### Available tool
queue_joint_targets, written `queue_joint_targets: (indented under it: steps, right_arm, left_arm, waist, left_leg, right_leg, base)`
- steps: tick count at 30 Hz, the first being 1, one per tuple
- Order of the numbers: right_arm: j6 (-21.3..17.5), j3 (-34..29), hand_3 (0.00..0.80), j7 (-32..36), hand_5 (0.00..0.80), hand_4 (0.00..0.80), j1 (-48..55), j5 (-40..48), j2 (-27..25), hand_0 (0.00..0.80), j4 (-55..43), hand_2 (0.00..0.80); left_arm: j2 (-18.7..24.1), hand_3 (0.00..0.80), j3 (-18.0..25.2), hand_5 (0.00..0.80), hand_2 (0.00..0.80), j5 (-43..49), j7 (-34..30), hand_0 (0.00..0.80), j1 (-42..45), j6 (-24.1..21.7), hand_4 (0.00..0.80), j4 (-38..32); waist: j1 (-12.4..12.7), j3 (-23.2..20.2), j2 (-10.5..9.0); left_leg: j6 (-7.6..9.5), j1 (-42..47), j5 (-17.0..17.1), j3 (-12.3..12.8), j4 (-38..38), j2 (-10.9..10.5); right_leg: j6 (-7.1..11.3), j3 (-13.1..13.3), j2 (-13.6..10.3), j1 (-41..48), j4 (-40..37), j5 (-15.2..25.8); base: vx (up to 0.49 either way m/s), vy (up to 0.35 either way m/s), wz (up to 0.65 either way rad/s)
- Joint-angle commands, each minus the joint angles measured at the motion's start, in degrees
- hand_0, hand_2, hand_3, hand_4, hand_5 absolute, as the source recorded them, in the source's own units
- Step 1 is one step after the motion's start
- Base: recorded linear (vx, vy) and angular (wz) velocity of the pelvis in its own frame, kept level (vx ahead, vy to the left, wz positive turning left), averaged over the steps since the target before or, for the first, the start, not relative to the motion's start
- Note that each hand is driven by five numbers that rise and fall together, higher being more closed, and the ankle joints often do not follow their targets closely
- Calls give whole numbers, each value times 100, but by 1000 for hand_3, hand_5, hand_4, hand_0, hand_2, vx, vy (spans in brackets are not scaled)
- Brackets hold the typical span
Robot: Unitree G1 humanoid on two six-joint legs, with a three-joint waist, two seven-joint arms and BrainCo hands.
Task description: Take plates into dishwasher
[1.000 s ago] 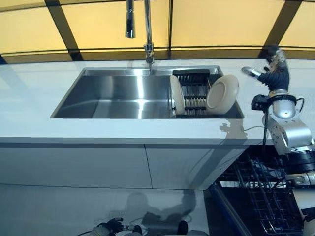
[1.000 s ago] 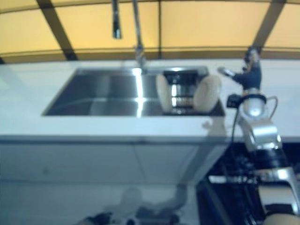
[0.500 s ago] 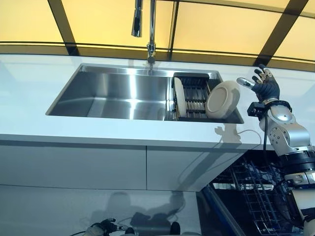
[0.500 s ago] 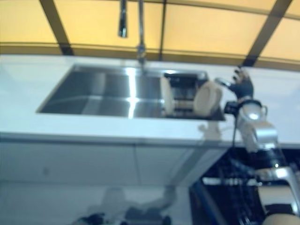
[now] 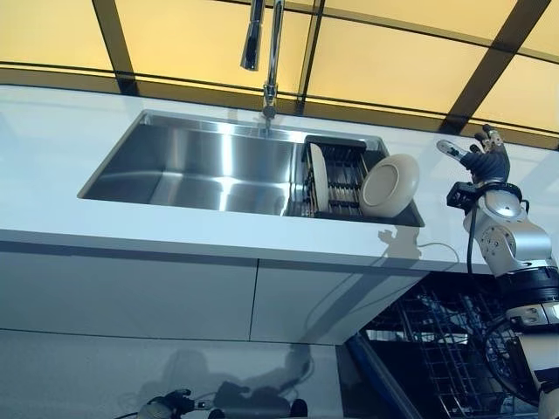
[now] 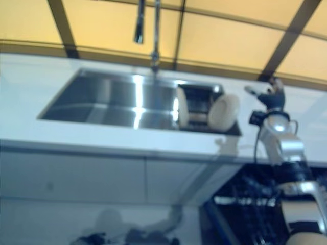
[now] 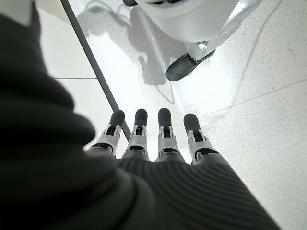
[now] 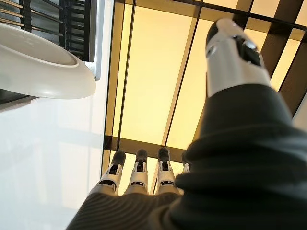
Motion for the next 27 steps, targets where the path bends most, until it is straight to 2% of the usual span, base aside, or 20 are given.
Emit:
queue_joint_targets:
  steps: [1, 11, 18, 27]
  right_arm:
    - [-50, -164, 0, -42, 0, 0, -802, -117, -338, 0, 222, 0]
    - [1085, 326, 0, 1234, 0, 0, -1289, 263, -794, 0, 1115, 0]
    - [1421, 602, 0, 1612, 0, 0, -1571, 582, -918, 0, 1641, 0]
    - [1707, 810, 0, 1620, 0, 0, -1942, 853, -1101, 0, 2084, 0]
  left_arm:
    - [-44, 0, -233, 0, 0, -75, 45, 0, -320, -25, 0, 238]
    - [93, 0, -254, 0, 0, -35, 5, 0, -335, 40, 0, 143]
    - [193, 0, -228, 0, 0, 6, -23, 0, -299, 71, 0, 105]
    - [222, 0, -283, 0, 0, -31, 15, 0, -242, -21, 0, 181]
  waist:
    - [162, -25, 91]
    - [186, 16, 3]
    - [218, 44, -74]
    - [255, 45, -129]
  left_leg:
    - [322, -215, -253, -124, 13, -198]
    - [348, -194, -276, -126, 13, -208]
    - [353, -175, -289, -164, 13, -210]
    - [359, -150, -310, -187, 13, -235]
  right_leg:
    - [641, -233, -463, 222, 294, -201]
    - [687, -237, -493, 159, 398, -168]
    - [707, -233, -498, 124, 473, -126]
    - [735, -274, -526, 102, 533, -80]
  base:
    - [0, 0, 0]
    - [0, 0, 0]
    - [0, 0, 0]
    - [2, 0, 0]
